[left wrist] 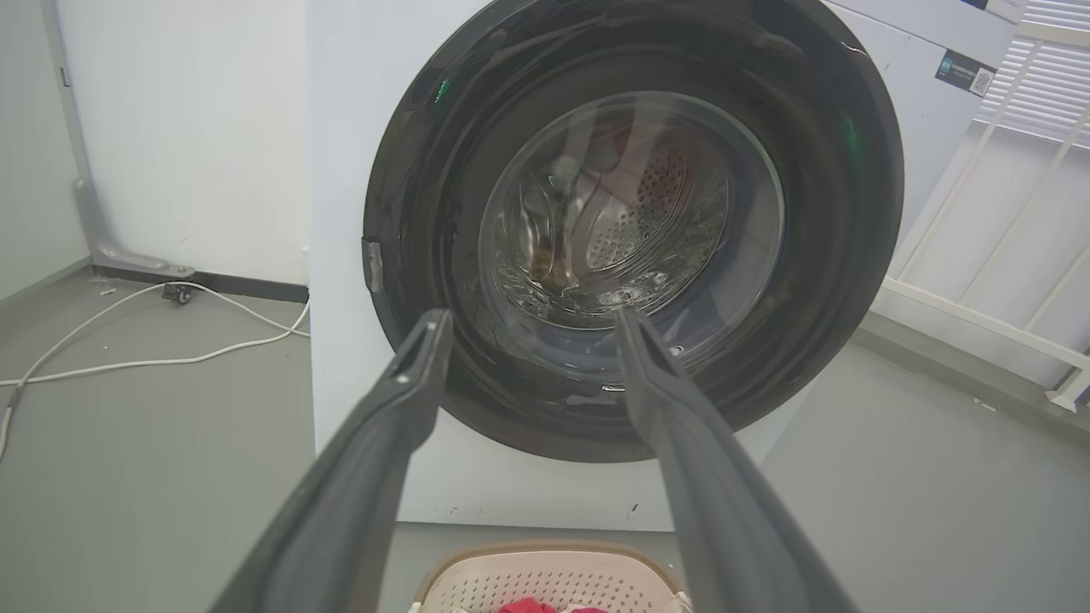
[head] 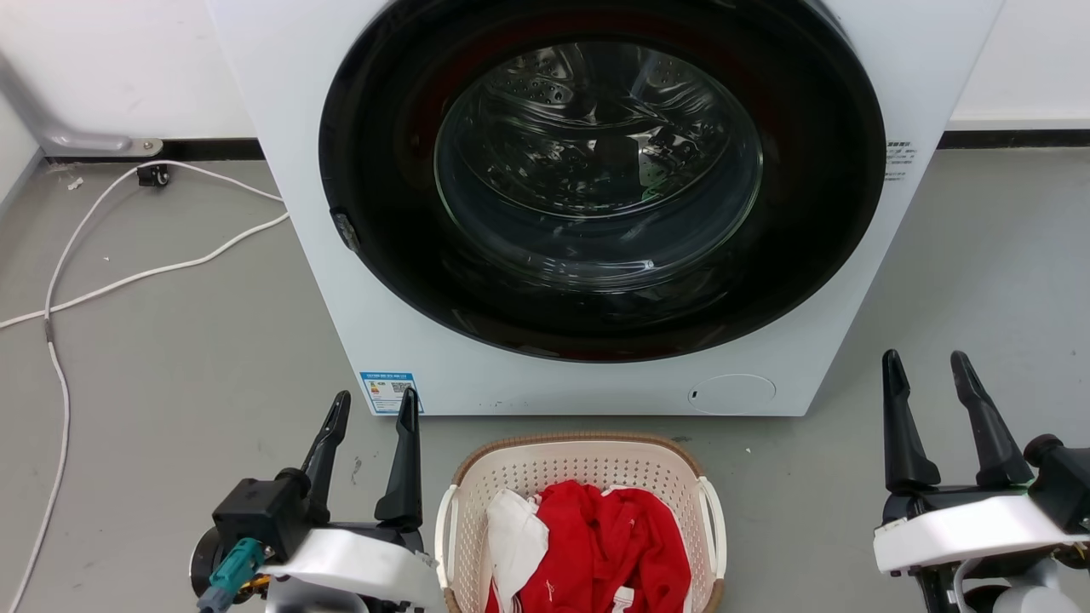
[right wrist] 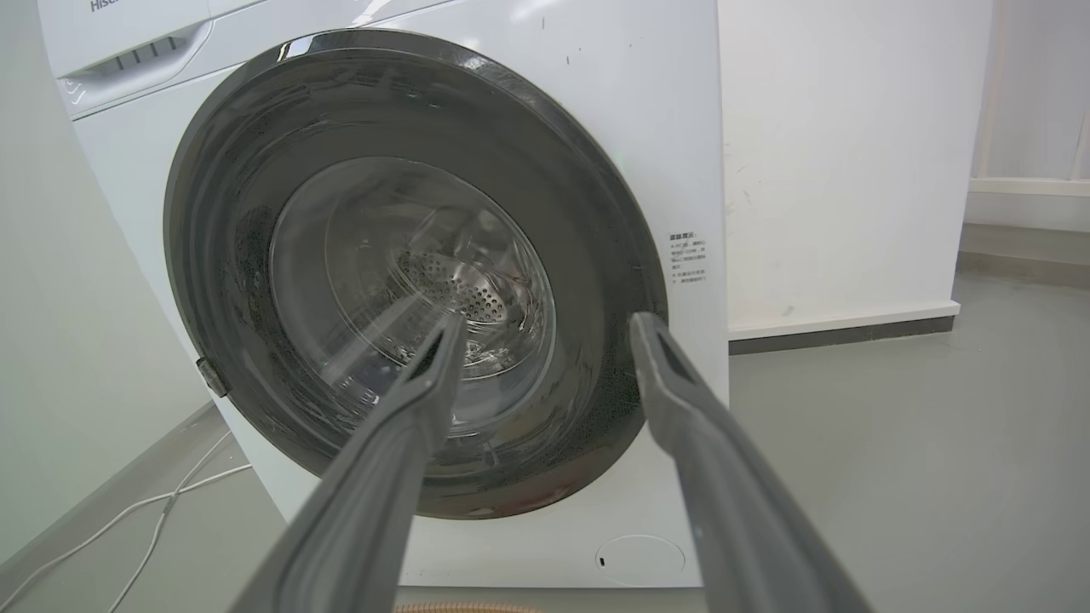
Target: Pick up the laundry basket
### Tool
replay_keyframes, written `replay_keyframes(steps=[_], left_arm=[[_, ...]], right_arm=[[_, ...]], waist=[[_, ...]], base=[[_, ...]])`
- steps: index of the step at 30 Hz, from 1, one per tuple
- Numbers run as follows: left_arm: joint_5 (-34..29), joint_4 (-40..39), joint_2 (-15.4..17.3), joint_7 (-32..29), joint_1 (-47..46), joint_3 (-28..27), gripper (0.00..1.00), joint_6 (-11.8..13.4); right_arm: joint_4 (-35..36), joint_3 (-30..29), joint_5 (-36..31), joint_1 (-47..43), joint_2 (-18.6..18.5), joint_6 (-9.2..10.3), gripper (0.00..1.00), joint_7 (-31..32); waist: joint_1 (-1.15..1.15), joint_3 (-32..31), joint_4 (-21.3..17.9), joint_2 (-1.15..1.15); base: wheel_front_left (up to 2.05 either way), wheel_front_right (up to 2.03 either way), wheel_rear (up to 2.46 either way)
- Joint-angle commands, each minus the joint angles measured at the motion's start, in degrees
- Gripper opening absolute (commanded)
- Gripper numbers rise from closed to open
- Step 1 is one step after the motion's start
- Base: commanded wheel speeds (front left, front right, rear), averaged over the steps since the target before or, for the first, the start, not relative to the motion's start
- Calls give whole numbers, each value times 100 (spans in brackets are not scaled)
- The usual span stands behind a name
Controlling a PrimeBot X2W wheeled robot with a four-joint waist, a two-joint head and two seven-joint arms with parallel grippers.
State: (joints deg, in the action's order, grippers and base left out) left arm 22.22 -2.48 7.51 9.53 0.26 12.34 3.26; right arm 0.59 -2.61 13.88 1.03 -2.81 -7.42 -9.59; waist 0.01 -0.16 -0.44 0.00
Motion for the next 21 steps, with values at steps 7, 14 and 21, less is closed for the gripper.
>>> replay_keyframes(steps=[7, 14, 21], left_arm=[[-491, -101, 226, 137, -57, 245, 100, 222], [-700, -49, 283, 225, 2, 443, 100, 308], [-844, -120, 159, 300, 80, 303, 100, 181]], right_arm=[[-21, -81, -557, -61, -15, -10, 100, -126], [-53, -61, -969, -102, -15, -11, 100, -218], [30, -63, -1211, -97, -14, -11, 100, -304]], waist=[[0, 2, -8, 0], [0, -18, -16, 0], [0, -32, -22, 0]], base=[[0, 0, 0], [0, 0, 0], [0, 0, 0]])
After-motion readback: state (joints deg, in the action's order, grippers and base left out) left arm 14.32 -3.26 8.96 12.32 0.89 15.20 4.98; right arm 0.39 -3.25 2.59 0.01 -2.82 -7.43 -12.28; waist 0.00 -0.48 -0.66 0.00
